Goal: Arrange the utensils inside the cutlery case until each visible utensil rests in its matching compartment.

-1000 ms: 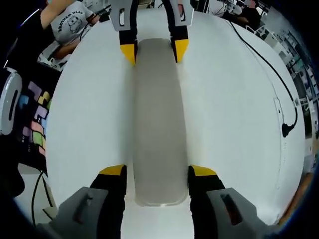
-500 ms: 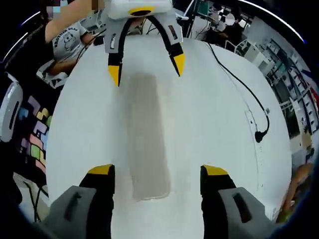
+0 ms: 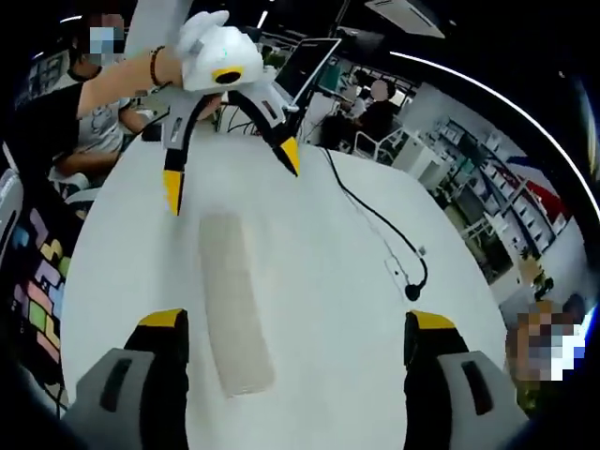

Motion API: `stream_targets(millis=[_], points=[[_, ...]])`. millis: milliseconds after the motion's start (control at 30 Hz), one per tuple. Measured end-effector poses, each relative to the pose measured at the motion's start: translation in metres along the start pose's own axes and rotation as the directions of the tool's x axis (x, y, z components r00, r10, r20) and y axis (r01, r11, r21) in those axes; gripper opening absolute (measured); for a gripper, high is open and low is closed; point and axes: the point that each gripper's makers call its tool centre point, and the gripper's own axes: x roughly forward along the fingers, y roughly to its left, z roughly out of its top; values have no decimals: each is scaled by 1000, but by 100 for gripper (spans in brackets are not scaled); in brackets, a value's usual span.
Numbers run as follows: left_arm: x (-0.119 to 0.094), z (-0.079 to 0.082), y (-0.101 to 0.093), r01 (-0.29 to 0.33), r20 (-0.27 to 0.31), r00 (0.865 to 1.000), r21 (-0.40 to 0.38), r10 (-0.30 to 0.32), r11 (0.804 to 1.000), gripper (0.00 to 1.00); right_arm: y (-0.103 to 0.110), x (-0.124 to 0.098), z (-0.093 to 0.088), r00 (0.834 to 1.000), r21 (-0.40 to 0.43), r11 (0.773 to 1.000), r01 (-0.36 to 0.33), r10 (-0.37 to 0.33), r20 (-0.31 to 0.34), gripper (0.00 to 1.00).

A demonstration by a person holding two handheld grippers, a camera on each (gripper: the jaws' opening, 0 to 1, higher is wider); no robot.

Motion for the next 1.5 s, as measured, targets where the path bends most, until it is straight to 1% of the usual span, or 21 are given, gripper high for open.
stream_targets(millis=[100, 167, 233, 300, 367, 467, 500, 600, 633, 700, 767, 833, 867, 933, 967, 1067, 1100, 1167, 1233, 1367, 1500], points=[[-9, 11, 3, -39, 79, 996, -31, 42, 999, 100, -3, -7, 5, 997, 58, 997, 44, -47, 58, 99], [-18, 18, 5, -76, 130, 988, -54, 82, 996, 100, -6, -11, 6, 993, 96, 993, 73, -81, 85, 99], [-26, 25, 9, -109, 171, 978, -74, 120, 991, 100, -8, -17, 8, 987, 103, 989, 103, -114, 112, 98], [-38, 31, 13, -155, 219, 961, -94, 172, 984, 100, -12, -23, 8, 978, 123, 982, 143, -159, 133, 98], [-50, 36, 20, -206, 267, 935, -132, 235, 970, 99, -18, -31, 8, 962, 126, 970, 208, -226, 153, 98], [-67, 42, 23, -218, 344, 895, -223, 286, 950, 98, -21, -43, 10, 939, 164, 954, 250, -280, 200, 98], [-72, 43, 23, -225, 362, 882, -237, 301, 945, 98, -23, -48, 13, 927, 178, 948, 264, -300, 225, 98], [-85, 39, 22, -280, 378, 852, -255, 362, 926, 98, -27, -63, 12, 895, 204, 925, 320, -365, 256, 98], [-89, 38, 21, -296, 387, 840, -261, 381, 919, 98, -27, -66, 12, 889, 209, 921, 328, -376, 262, 98], [-95, 34, 18, -311, 395, 824, -286, 407, 907, 98, -27, -74, 10, 876, 227, 912, 341, -396, 275, 97], [-101, 35, 15, -304, 423, 800, -325, 425, 895, 97, -29, -82, 8, 857, 242, 897, 369, -429, 284, 97], [-106, 34, 12, -297, 436, 784, -361, 441, 884, 97, -29, -90, 5, 837, 245, 881, 405, -465, 288, 96], [-108, 33, 9, -298, 444, 777, -365, 446, 882, 97, -29, -96, 4, 822, 265, 871, 414, -483, 301, 96], [-113, 32, 5, -307, 464, 753, -380, 467, 873, 97, -27, -104, 3, 798, 294, 858, 422, -505, 328, 95], [-114, 30, 3, -314, 465, 748, -382, 474, 869, 97, -25, -106, 1, 794, 292, 855, 429, -511, 329, 95], [-117, 25, -3, -329, 477, 720, -404, 503, 854, 97, -21, -111, -4, 773, 289, 836, 467, -544, 326, 94], [-117, 23, -5, -330, 479, 716, -408, 507, 851, 97, -20, -113, -5, 770, 289, 833, 472, -549, 325, 94], [-118, 19, -9, -329, 485, 704, -424, 518, 844, 97, -16, -121, -7, 746, 320, 818, 478, -570, 343, 94], [-119, 15, -12, -326, 490, 695, -437, 526, 838, 97, -11, -126, -9, 734, 341, 810, 477, -581, 352, 93], [-122, 3, -16, -333, 498, 665, -469, 556, 818, 96, -3, -136, -16, 708, 359, 791, 495, -607, 362, 93], [-123, -14, -18, -342, 488, 649, -498, 584, 797, 96, 7, -144, -28, 680, 374, 765, 524, -640, 357, 93]])
